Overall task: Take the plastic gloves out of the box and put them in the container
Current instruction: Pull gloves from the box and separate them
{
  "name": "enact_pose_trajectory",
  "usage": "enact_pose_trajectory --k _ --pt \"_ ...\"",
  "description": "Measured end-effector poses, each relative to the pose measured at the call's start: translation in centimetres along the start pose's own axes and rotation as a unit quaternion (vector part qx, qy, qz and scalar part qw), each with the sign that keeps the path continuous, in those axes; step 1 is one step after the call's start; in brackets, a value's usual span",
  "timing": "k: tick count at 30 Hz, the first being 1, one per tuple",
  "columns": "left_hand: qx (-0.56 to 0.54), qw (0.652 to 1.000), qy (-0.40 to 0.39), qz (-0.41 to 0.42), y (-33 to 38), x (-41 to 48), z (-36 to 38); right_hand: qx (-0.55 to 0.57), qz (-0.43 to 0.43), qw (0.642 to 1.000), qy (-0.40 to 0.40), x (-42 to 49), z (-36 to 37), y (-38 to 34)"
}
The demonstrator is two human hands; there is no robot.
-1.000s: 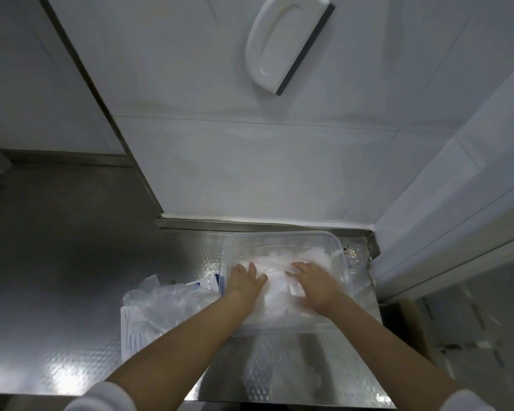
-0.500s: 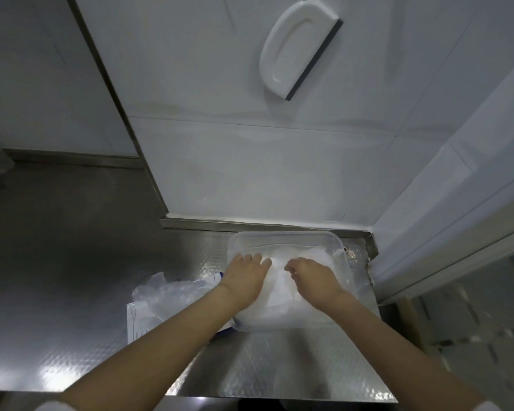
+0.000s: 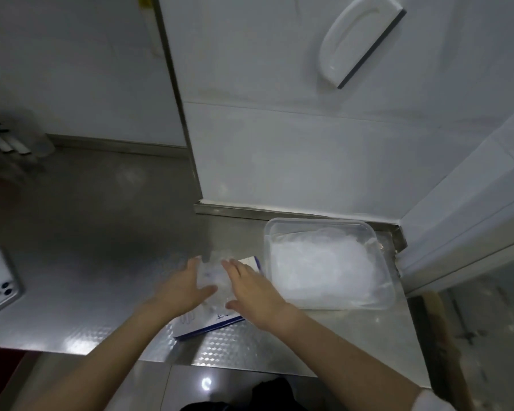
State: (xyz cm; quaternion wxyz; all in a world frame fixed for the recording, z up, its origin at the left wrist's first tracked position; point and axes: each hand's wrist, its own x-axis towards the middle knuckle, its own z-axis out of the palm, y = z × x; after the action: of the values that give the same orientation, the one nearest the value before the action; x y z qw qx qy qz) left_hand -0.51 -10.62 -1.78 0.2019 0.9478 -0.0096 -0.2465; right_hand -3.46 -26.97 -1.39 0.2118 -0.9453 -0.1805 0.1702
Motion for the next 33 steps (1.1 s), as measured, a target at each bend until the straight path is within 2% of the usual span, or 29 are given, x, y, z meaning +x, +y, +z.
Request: enact_pose_trajectory --k 6,8,12,15,18,24,33 --pt "-0.020 0.996 -0.010 0.088 -1.0 -0.4 1.1 -0.127 0.070 0.989 0.016 2.4 1.1 0.2" --pt "-0.009 0.993 -0.027 0.118 -1.5 -0.5 1.6 -0.139 0.090 0.986 0.026 2.6 1.0 0.3" --pt "0.098 0.983 -0.029 0.155 -2.3 -0.6 2.5 -0.118 0.138 0.983 0.003 3.3 0.7 0.0" --pt "0.167 0.971 -0.031 0.171 -2.3 -0.7 2.8 -0.095 0.143 0.985 -0.019 3.6 -0.3 -0.1" --pt "0.210 0.958 -0.036 0.191 -2.4 -0.7 2.9 -0.038 0.153 0.987 0.013 3.3 -1.3 0.1" --pt "0.305 0.933 -0.046 0.186 -2.2 -0.9 2.5 -0.016 0.169 0.981 0.098 2.5 -3.7 0.8" --pt "0.335 0.926 -0.044 0.167 -1.4 -0.7 3.2 0.029 0.174 0.962 0.209 0.8 -7.2 3.2"
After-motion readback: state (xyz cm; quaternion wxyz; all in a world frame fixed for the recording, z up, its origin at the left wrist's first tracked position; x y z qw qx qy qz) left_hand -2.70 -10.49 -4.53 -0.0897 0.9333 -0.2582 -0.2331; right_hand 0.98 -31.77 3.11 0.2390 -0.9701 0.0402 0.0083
